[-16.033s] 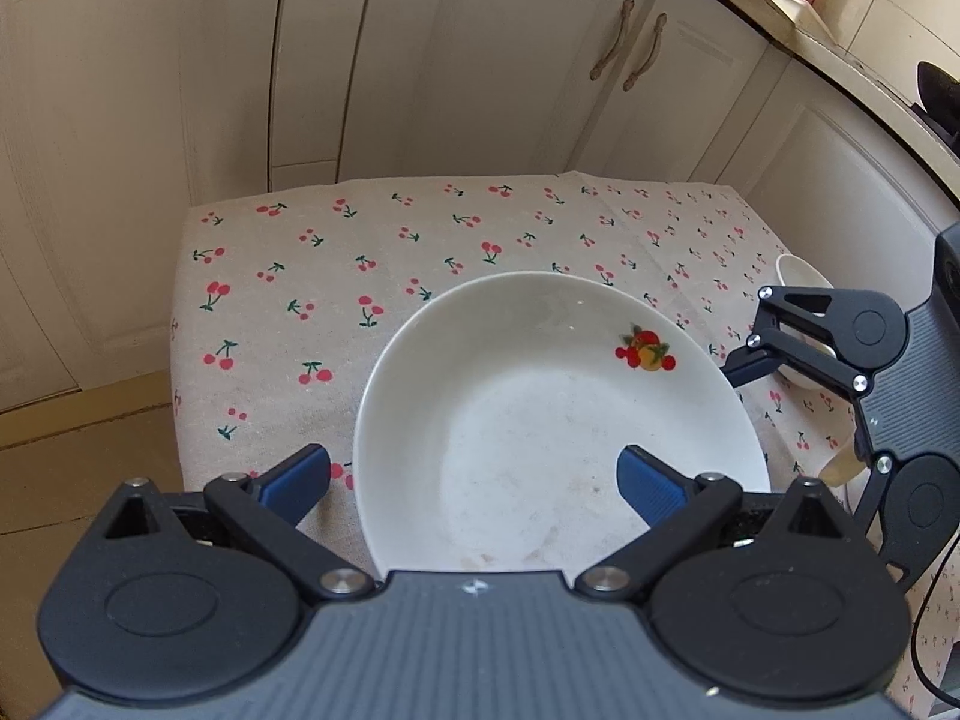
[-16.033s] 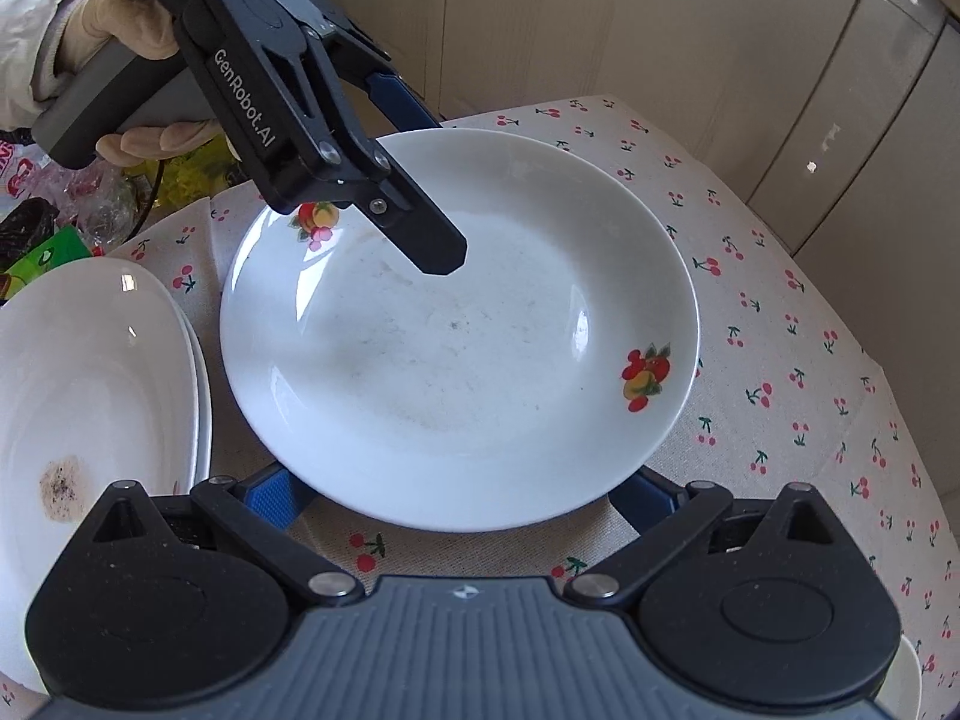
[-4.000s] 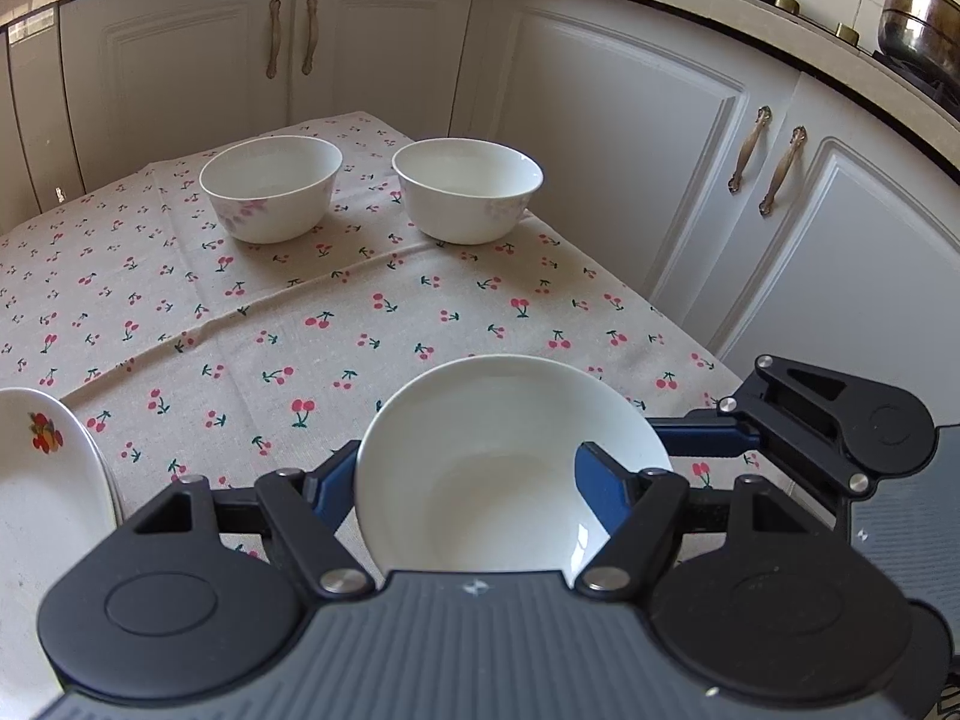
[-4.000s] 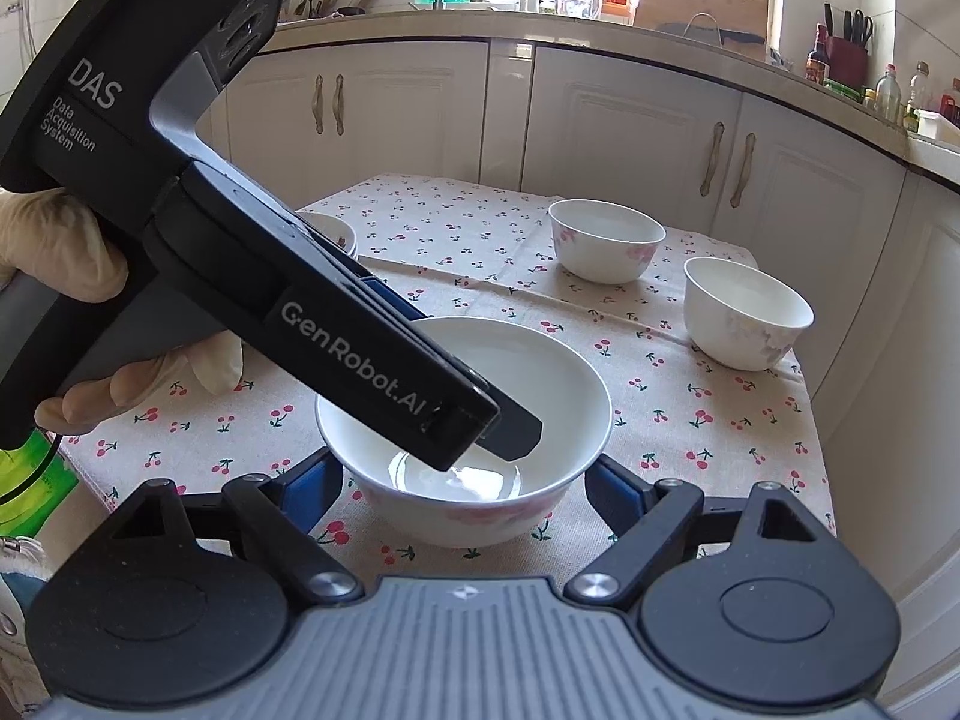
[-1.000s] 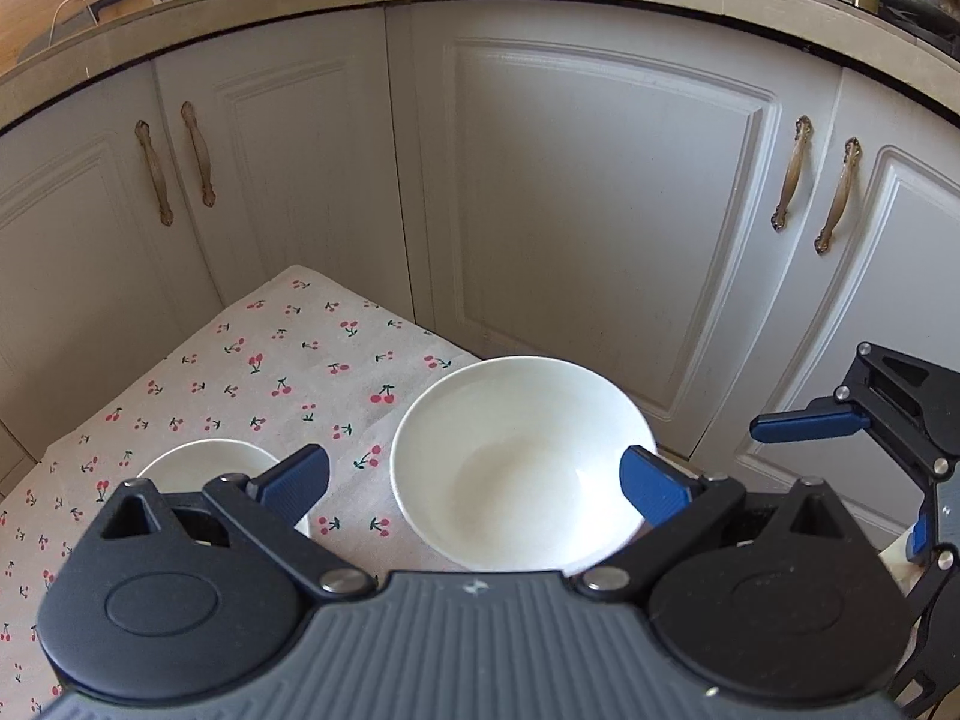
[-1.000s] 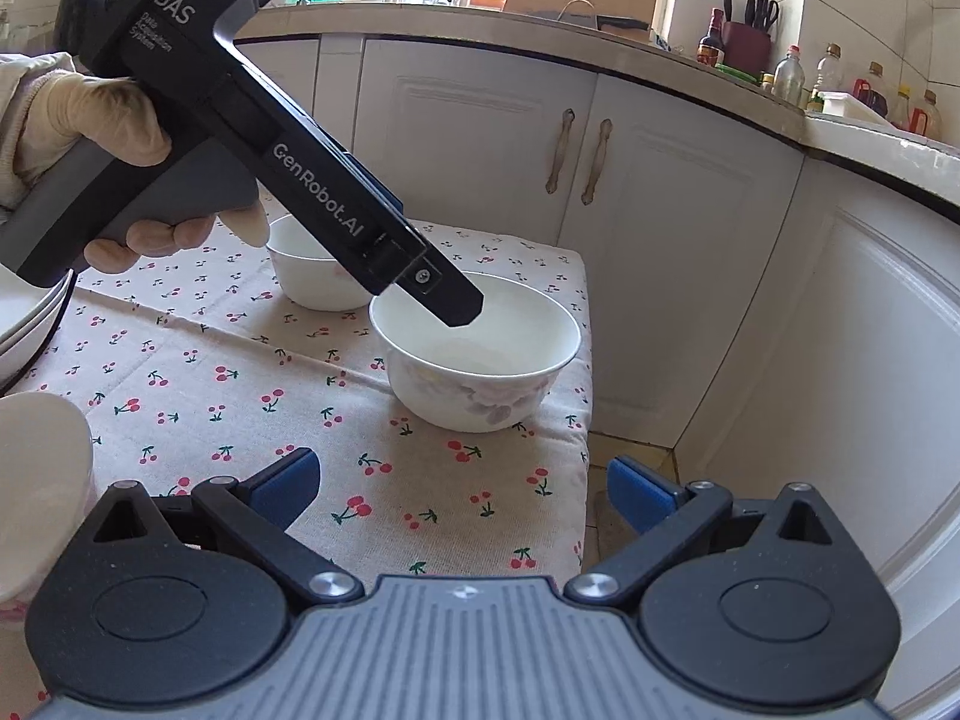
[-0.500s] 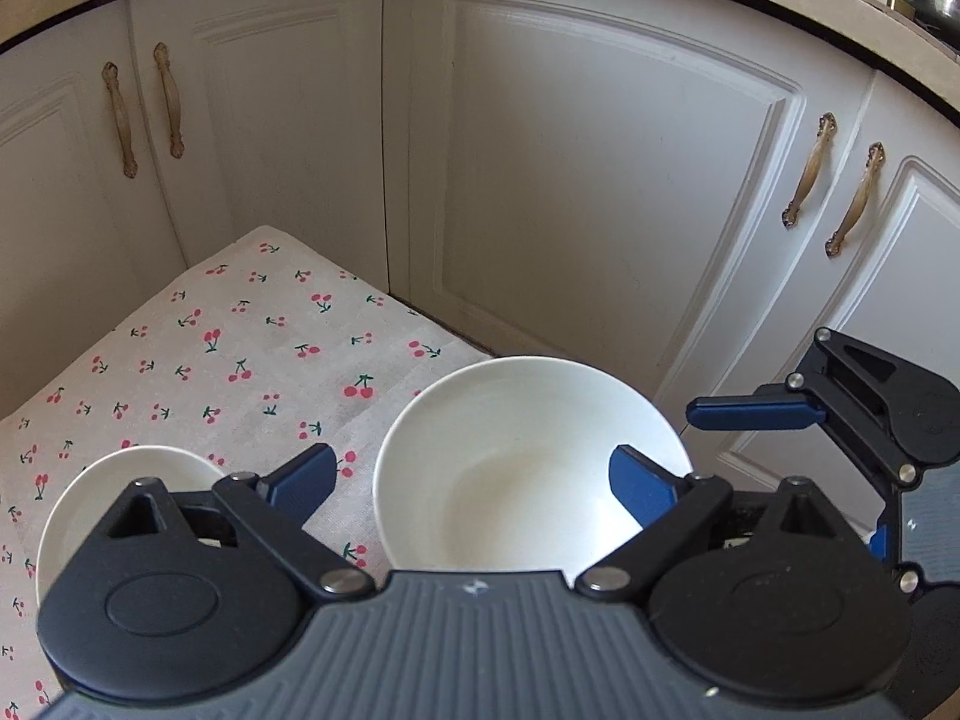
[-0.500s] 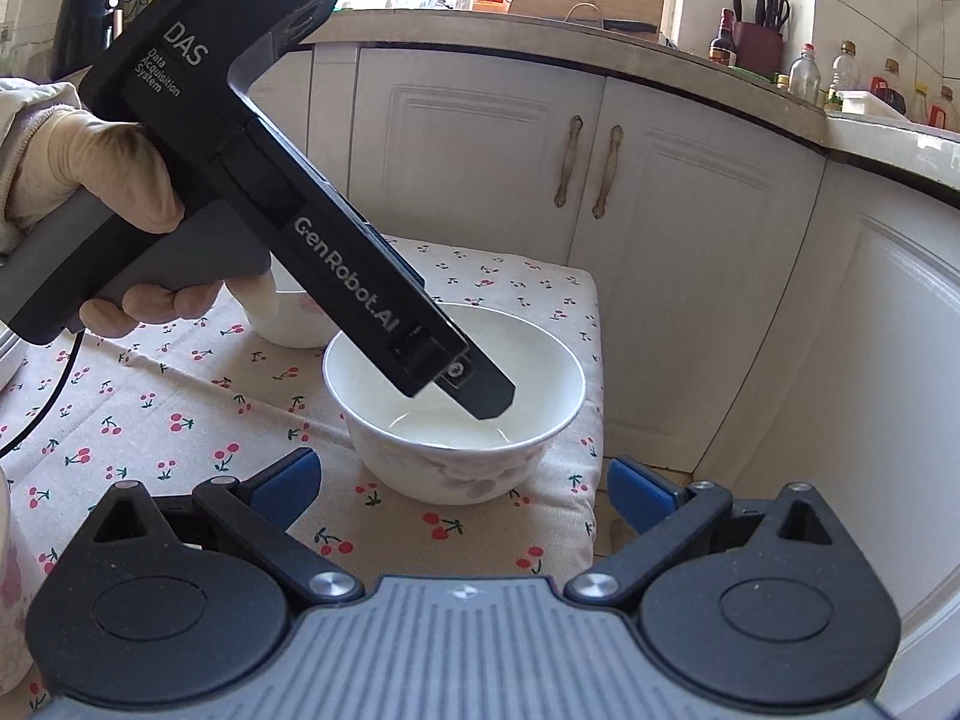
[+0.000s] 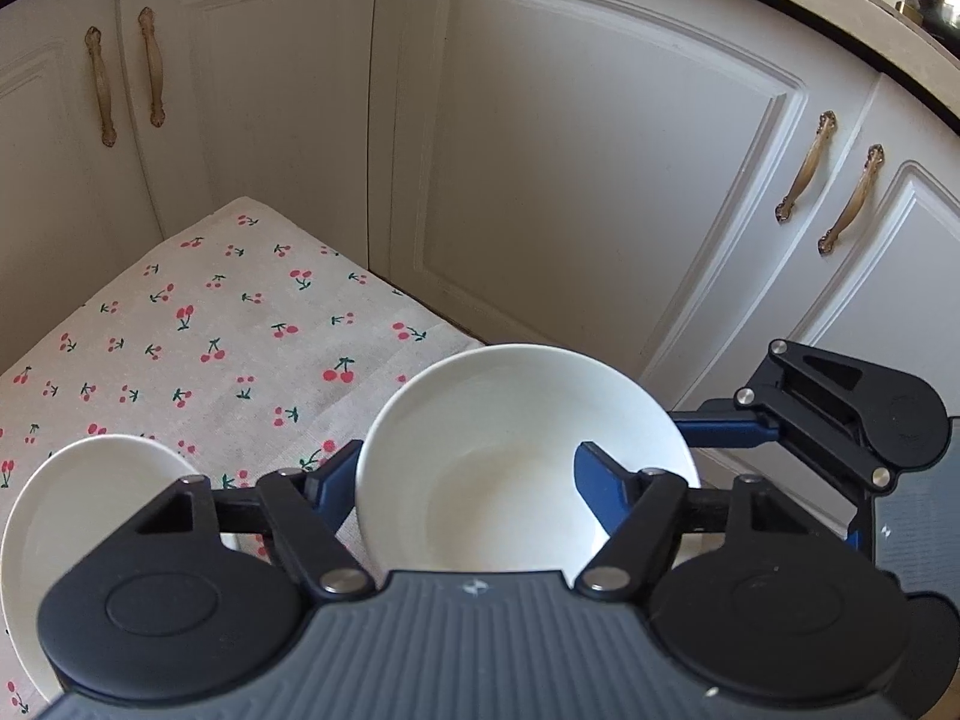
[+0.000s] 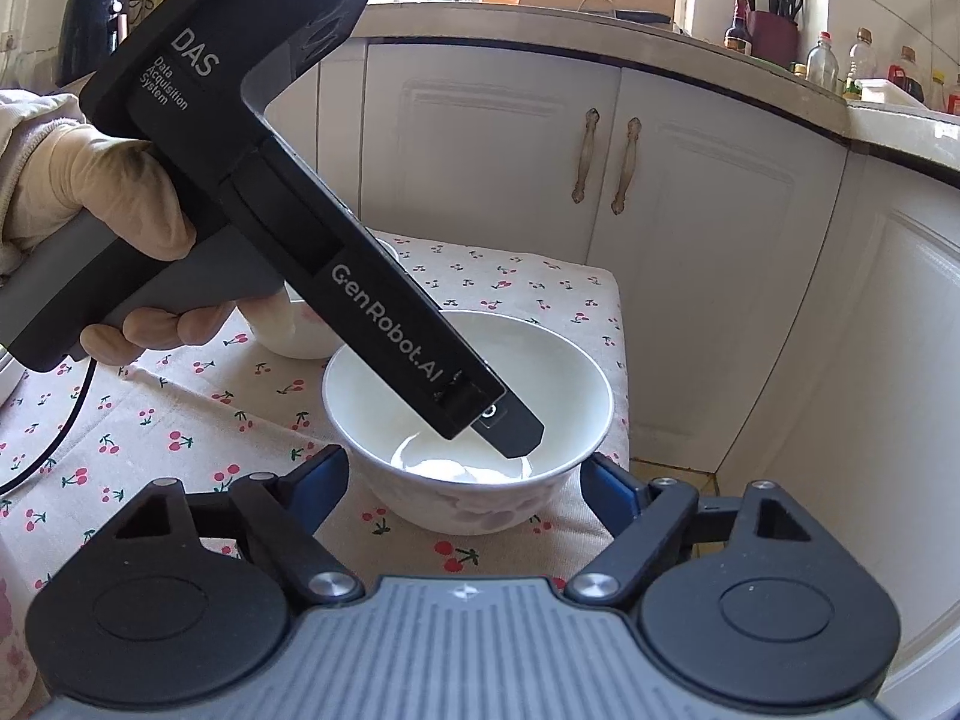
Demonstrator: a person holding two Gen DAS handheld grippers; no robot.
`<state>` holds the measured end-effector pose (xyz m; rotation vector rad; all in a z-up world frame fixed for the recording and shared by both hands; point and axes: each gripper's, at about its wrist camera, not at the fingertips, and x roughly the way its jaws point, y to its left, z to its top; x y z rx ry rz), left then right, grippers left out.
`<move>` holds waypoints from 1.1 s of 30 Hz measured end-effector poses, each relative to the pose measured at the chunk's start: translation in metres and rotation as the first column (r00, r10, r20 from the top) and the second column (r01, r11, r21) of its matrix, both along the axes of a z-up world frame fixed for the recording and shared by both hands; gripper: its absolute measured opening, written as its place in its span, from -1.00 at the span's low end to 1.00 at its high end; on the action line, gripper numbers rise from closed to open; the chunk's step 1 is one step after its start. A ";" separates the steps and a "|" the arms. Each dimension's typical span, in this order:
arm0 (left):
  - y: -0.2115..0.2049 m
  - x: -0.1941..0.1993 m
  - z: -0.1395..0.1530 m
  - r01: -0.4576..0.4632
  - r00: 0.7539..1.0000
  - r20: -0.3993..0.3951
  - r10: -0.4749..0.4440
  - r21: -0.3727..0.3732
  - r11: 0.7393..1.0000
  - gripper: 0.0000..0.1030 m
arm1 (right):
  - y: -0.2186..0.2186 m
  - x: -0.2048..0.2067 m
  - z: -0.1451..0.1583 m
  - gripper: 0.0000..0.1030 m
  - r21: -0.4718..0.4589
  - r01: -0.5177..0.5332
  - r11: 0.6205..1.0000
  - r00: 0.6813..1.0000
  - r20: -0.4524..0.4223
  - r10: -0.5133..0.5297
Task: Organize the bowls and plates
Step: 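Lift the second white bowl with the left gripper, then carry the bowl with the left gripper and lower it into the first bowl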
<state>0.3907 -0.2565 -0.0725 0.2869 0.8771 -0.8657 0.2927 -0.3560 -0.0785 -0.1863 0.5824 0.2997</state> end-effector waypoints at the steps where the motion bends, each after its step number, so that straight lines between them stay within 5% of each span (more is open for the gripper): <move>1: 0.000 0.000 0.000 0.003 1.000 -0.002 -0.003 -0.001 1.000 0.38 | 0.000 0.000 0.000 0.70 0.001 0.001 1.000 1.000 0.000 -0.001; 21: 0.000 -0.002 0.000 0.004 1.000 -0.002 -0.004 0.007 1.000 0.35 | 0.000 0.002 0.004 0.69 0.006 0.013 1.000 1.000 -0.020 -0.013; 33: 0.013 -0.036 0.022 -0.012 1.000 -0.002 0.012 -0.006 1.000 0.35 | 0.013 -0.027 0.025 0.69 -0.004 -0.003 1.000 1.000 -0.021 0.003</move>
